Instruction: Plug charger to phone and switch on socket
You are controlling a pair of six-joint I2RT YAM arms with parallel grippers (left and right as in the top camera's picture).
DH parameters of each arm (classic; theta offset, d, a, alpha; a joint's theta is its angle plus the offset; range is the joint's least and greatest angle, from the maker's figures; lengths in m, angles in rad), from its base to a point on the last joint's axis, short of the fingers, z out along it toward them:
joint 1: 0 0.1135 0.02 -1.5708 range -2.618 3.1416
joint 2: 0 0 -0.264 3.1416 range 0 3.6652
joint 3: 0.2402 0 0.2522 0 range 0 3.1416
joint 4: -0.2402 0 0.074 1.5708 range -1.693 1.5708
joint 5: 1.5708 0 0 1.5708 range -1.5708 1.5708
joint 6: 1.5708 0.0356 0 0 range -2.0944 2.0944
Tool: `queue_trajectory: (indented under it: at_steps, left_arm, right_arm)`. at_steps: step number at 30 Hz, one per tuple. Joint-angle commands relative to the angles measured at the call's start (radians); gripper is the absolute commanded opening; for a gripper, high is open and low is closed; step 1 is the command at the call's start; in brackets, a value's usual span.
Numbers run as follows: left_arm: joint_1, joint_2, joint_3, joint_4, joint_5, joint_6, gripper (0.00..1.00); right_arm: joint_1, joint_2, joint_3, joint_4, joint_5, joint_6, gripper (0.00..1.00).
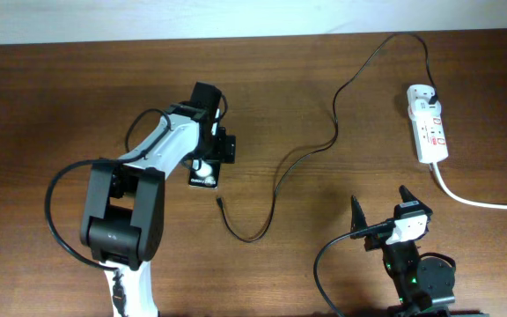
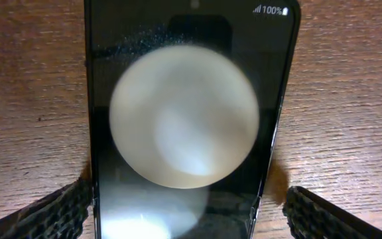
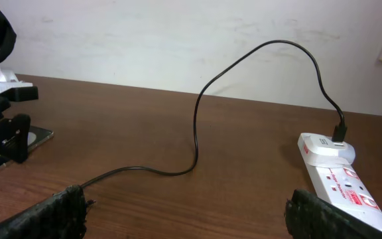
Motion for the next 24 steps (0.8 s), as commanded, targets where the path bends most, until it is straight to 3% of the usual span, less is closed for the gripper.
queue_trajectory:
  at_steps: [1, 15, 17, 20, 24]
  left_arm:
    - [0.001, 0.032, -0.057, 0.002, -0.006, -0.009, 0.98]
    - [0.002, 0.032, -0.063, 0.042, -0.005, -0.009, 1.00]
    - [0.002, 0.032, -0.063, 0.033, -0.006, -0.009, 0.88]
    - [0.002, 0.032, -0.063, 0.028, -0.035, -0.010, 0.84]
    - [0.002, 0.032, -0.063, -0.003, -0.129, -0.096, 0.84]
  right_arm:
    - [0.009, -0.008, -0.005, -0.006, 0.002, -0.006, 0.99]
    - [0.009, -0.008, -0.005, -0.006, 0.002, -0.006, 0.99]
    - [0.009, -0.008, -0.005, -0.006, 0.002, -0.006, 0.99]
    - [0.009, -0.008, -0.005, -0.006, 0.002, -0.006, 0.99]
    - [0.009, -0.008, -0.005, -0.006, 0.002, -0.006, 0.99]
